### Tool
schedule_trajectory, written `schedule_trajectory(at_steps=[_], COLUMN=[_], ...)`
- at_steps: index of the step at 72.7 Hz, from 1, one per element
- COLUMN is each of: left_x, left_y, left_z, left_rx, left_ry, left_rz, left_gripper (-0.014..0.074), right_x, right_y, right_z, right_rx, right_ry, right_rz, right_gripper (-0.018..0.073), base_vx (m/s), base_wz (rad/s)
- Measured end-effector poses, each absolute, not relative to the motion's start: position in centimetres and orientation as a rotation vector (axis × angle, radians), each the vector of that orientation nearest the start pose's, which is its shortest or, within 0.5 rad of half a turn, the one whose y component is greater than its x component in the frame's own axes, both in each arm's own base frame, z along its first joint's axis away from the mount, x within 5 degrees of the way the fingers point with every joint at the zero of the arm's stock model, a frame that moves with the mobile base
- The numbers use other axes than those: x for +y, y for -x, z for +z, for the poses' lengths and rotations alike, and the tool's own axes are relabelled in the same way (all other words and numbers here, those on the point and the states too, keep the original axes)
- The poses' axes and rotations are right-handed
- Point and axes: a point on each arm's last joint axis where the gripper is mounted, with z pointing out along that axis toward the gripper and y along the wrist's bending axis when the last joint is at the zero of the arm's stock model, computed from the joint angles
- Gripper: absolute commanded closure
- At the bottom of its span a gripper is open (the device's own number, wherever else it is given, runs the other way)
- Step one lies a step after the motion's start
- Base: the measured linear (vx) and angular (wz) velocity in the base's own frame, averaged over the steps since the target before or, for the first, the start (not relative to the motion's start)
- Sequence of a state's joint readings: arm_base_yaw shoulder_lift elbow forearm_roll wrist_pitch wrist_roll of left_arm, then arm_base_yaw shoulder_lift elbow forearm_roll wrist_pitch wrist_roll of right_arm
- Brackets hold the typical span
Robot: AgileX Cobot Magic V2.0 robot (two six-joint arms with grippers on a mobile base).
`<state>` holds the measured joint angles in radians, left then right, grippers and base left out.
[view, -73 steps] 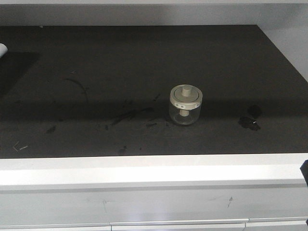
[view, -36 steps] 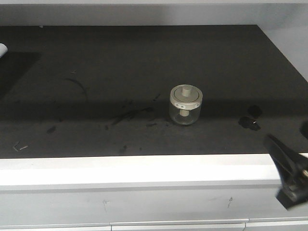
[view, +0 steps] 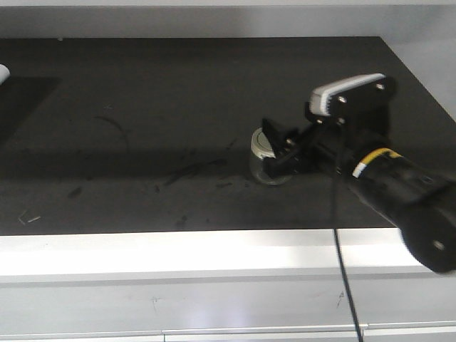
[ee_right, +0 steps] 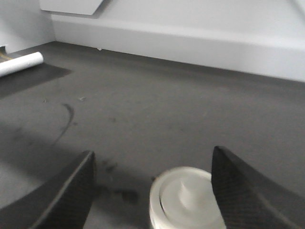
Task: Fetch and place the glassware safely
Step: 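Close the right gripper around the white lid of the glass jar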
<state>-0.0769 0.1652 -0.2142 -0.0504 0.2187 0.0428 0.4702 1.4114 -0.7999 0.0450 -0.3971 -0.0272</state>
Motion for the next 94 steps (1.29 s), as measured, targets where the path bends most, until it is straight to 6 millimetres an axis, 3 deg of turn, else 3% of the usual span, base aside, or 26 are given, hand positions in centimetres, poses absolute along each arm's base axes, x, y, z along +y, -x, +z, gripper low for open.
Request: schedule_trajectory(at_steps=[12,23,54,63,76,94], left_x=[-0.6,-0.6,-0.6,-0.6,-0.6,-0.6], left_y=[-6.4,-6.4,-6.4,-6.4,-6.4,-6.4], left_z=[25.6,25.6,25.6,25.6,25.6,25.6], left_rx=[1.652,1.652,1.652,1.652,1.652,1.652], left_ry=[-0.067,-0.067,-0.067,-0.067,-0.067,-0.067], left_rz=[-0.072,-0.072,-0.072,-0.072,-0.072,-0.072], left_gripper=[0.0603,0.0603,0.0603,0.0603,0.0603,0.0603], right_x=[15.6,14.6,14.7,14.9,15.0,14.8], right_y=[-31.3,-33.4,-34.9,-35.2,-35.3,-34.7], right_z=[27.5,25.5,22.3,21.5,21.5,22.5], right_rx=[1.695,1.730,1.754,1.763,1.760,1.784], right_ry=[0.344,0.265,0.332,0.338,0.354,0.406], right_rz=[0.366,0.348,0.340,0.341,0.342,0.326], right_gripper=[0.0061,0.0061,0.0139,0.0246,0.0575,0.0567], base_vx=[0.00,0.00,0.00,0.00,0.00,0.00], base_wz=[-0.01,0.00,-0.01,0.00,0.00,0.00])
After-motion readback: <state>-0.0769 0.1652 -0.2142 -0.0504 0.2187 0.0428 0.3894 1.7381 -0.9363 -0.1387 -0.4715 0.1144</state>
